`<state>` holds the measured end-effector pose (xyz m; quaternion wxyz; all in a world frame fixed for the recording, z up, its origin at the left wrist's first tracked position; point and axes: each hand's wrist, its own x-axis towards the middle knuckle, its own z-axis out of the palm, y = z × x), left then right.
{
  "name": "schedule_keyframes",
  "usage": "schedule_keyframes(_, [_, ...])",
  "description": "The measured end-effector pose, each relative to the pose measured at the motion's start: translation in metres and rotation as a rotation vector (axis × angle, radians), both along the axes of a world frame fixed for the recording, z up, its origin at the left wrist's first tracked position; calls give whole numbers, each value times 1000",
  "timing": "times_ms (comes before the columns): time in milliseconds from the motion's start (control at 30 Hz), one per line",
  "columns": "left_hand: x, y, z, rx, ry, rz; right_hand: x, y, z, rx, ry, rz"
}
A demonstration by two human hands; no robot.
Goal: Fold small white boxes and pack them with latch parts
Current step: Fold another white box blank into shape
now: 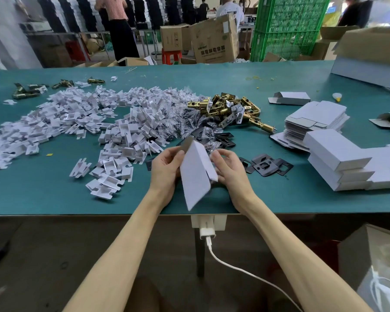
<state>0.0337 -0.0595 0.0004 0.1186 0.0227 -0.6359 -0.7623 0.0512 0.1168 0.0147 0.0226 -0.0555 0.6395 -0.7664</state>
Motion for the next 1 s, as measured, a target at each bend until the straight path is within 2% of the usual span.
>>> schedule_keyframes(133, [-8, -5, -2, 161, -19, 217, 4, -7, 2, 114, 67, 149])
schedule_keyframes(233, [-9, -6, -5, 114, 3, 317, 5, -9, 2, 161, 102, 175])
schedule_keyframes(433, [-3, -6, -3, 11, 6, 448, 7, -5, 9, -49, 5, 188])
schedule_keyframes(733, [-3, -3, -3, -43, 25, 394, 4, 4, 7, -266, -42, 111])
schedule_keyframes(867, [-4, 0, -3, -100, 39, 296, 4, -2, 4, -167, -5, 24])
schedule_keyframes(1000, [-2, 3, 1, -71, 79, 211, 3, 0, 1, -243, -28, -11])
